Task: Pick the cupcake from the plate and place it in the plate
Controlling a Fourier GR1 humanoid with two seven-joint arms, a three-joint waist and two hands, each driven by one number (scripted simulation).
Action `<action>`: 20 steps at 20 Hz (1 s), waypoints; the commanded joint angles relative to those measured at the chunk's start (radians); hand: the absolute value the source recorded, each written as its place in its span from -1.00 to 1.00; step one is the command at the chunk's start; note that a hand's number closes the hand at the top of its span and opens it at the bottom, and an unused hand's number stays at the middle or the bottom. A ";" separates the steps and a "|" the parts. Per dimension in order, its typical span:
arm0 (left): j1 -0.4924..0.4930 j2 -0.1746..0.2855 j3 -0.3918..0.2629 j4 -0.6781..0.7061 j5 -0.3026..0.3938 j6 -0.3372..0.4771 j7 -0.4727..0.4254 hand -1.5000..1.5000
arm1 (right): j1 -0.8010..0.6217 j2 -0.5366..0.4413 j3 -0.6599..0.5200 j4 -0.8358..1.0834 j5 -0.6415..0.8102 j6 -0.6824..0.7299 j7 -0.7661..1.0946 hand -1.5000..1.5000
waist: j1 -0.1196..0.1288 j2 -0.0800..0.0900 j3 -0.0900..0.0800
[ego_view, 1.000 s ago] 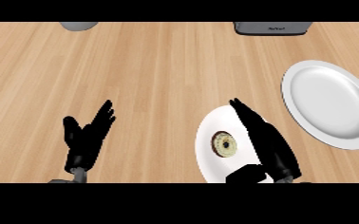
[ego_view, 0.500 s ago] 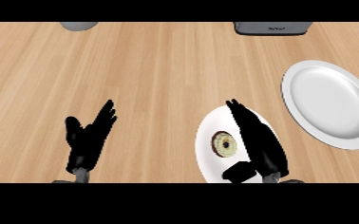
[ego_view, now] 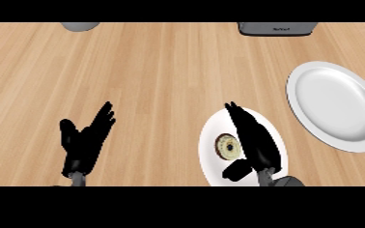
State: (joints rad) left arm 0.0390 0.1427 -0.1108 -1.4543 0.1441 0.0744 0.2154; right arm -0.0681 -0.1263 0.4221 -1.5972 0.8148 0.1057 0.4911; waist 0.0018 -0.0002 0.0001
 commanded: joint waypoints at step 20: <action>0.011 -0.034 0.039 0.011 -0.034 -0.028 0.010 0.00 | 0.189 -0.026 0.087 -0.163 0.194 -0.237 -0.276 1.00 | -0.021 -0.007 0.000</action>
State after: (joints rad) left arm 0.0276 0.1120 -0.0695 -1.4343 0.1116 0.0434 0.2212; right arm -0.0260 -0.1196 0.4432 -1.5816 0.9943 -0.0586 0.2746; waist -0.0061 -0.0037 -0.0001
